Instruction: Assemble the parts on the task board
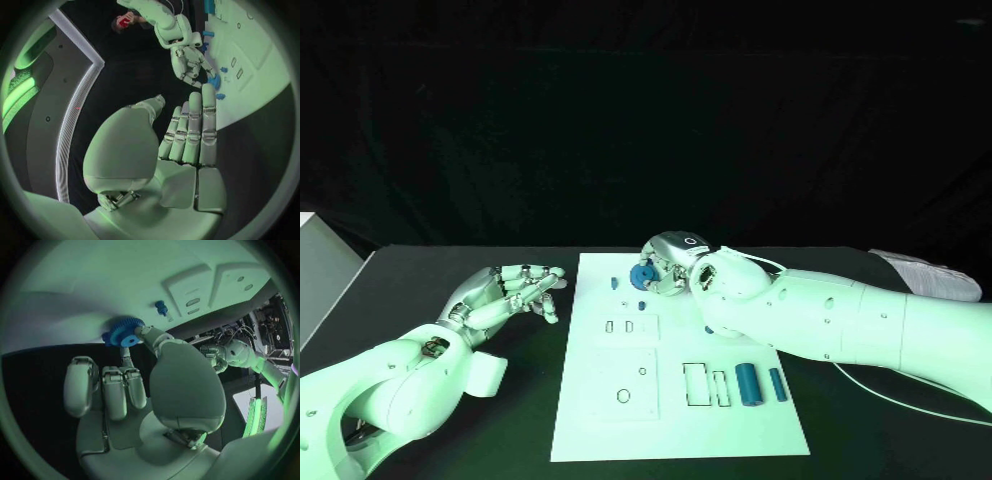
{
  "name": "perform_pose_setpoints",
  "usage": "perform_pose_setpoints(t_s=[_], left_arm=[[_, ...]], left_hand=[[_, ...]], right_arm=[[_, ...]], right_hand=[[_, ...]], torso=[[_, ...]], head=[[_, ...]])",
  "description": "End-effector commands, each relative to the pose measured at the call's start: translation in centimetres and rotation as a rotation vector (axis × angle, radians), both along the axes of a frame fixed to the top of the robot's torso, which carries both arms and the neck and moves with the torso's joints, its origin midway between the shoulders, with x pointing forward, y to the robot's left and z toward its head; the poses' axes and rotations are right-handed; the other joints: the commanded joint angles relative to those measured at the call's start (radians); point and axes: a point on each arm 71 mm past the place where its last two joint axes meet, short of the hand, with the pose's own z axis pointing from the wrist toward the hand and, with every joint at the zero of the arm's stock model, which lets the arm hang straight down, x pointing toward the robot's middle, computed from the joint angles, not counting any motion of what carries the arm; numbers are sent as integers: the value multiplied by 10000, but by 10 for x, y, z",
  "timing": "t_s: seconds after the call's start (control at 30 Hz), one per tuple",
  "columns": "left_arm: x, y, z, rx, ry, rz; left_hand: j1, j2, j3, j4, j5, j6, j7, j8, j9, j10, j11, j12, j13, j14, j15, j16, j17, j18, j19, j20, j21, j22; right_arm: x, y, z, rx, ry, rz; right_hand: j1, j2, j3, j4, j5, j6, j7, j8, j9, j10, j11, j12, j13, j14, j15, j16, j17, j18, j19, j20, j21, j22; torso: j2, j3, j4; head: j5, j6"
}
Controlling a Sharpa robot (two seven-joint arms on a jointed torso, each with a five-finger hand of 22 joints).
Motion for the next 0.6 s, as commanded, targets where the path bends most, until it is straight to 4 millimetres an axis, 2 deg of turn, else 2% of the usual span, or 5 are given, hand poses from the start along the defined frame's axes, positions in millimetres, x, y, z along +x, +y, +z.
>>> perform_pose_setpoints(t_s=[0.03, 0.3, 0.33, 0.4, 0.6], left_arm=[[-1, -3, 1, -41, -41, -236], [-1, -2, 1, -14, -38, -236], [-1, -2, 1, -13, -37, -236], [-1, -2, 1, -11, -36, -237], [-1, -2, 1, -6, -34, -229]], left_hand=[[-95, 23, 35, -23, 29, -86, -2, -1, 16, -99, 5, -48, -15, -75, -27, 34, 9, 34, -57, -16, 38, 12], [-113, 31, 31, -20, 28, -92, -2, 1, 21, -111, 7, -41, -18, -94, -23, 54, 12, 38, -116, -8, 110, 59], [-113, 31, 31, -20, 28, -92, -2, 1, 21, -111, 7, -41, -18, -94, -23, 54, 12, 38, -116, -8, 110, 59], [-113, 31, 31, -20, 28, -92, -2, 1, 21, -111, 7, -41, -18, -94, -23, 54, 12, 38, -116, -8, 110, 59], [-113, 31, 31, -20, 28, -92, -2, 1, 21, -111, 7, -41, -18, -94, -23, 54, 12, 38, -116, -8, 110, 59]], right_arm=[[-1, 3, -5, -384, 246, 161], [0, 2, -10, -553, 490, 125], [1, 2, -10, -546, 500, 113], [1, 2, -10, -539, 530, 102], [1, 0, -12, -610, 753, 103]], right_hand=[[-73, -25, 54, 21, -111, 24, -56, 8, 0, 1024, -44, 34, 2633, 1016, -76, 47, 2523, -197, 464, -10, 44, 11], [-280, -166, -74, 87, -492, -189, 20, -130, -63, 1024, 25, 34, 2633, 1016, -14, 47, 2522, -198, 441, 33, 27, 9], [-389, -197, -210, 162, -895, -302, 46, -204, -94, 1024, 54, 34, 2633, 1018, 14, 50, 2532, -201, 439, 56, 34, 24], [-484, -186, -438, 274, -1223, -417, 76, -293, -130, 1024, 84, 34, 2633, 1020, 42, 52, 2542, -201, 433, 85, 34, 32], [-903, -3, -1217, 862, -1204, -551, 112, -467, -189, 1024, 132, 34, 2633, 1041, 90, 80, 2634, -212, 442, 144, 104, 142]], torso=[[-5, 1, -2], [-9, -10, -10], [-6, -11, -14], [-6, -5, -21], [-10, -2, -16]], head=[[-1, -1], [24, -29], [27, -28], [30, -26], [14, -31]])
